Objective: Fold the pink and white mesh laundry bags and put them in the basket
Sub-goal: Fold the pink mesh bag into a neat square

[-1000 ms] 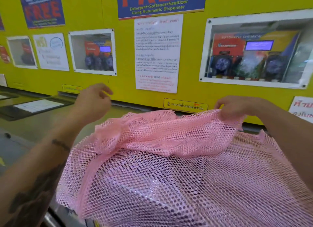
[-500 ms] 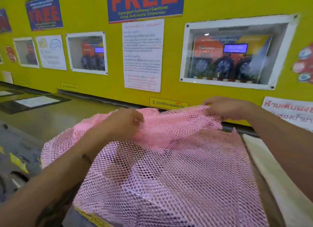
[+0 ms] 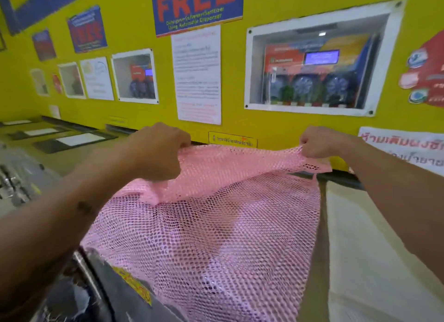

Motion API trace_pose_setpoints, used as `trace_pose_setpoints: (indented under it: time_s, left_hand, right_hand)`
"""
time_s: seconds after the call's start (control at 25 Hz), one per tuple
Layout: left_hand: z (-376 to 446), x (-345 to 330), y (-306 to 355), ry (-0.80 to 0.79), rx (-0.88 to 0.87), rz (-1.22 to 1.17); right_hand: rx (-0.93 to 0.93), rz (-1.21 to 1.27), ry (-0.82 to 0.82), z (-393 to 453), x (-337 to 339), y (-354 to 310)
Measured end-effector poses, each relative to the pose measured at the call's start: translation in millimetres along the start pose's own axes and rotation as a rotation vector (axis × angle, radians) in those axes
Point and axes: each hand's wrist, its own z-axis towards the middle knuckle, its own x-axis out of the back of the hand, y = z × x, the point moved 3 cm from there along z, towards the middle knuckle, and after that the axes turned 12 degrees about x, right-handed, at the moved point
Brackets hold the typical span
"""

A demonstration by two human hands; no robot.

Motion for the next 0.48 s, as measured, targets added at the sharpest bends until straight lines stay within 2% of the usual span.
trace_pose_setpoints:
  time_s: [0.04,0.08,0.12,0.16,0.2,0.24,0.28,0.32,0.4,0.48]
  left_hand:
    - [-8,8,3,-0.028,-0.029,-0.065]
    - [-15,11,7,-0.125,-0.078,-0.138]
    - [-27,13,13,-0.308,-0.143,-0.195]
    - [-42,12,23,-0.556,-0.21,-0.267]
    - [-57,9,33,-0.812,-0.238,-0.347]
    - [-66,4,40,-0.987,-0.227,-0.434]
    - [-67,-2,46,-1.031,-0.209,-0.485]
    - [-62,-11,49,-0.971,-0.206,-0.509]
    - [-48,-29,55,-0.69,-0.225,-0.457]
    - [-44,-47,61,-0.525,-0.224,-0.376]
  right_hand:
    - [-0.002,0.038,-0.007,-3,-3,10]
    - [0.009,0.087,-0.03,-6,-6,17]
    - [0.028,0.138,-0.059,-8,-11,21]
    - [0.037,0.193,-0.092,-11,-15,24]
    - [0.026,0.235,-0.116,-14,-17,25]
    - [0.011,0.289,-0.133,-16,-20,25]
    - [-0.013,0.362,-0.126,-17,-21,25]
    - [-0.041,0.434,-0.119,-18,-21,24]
    - [-0.034,0.459,-0.092,-17,-22,20]
    - [0.046,0.272,-0.105,-15,-23,12]
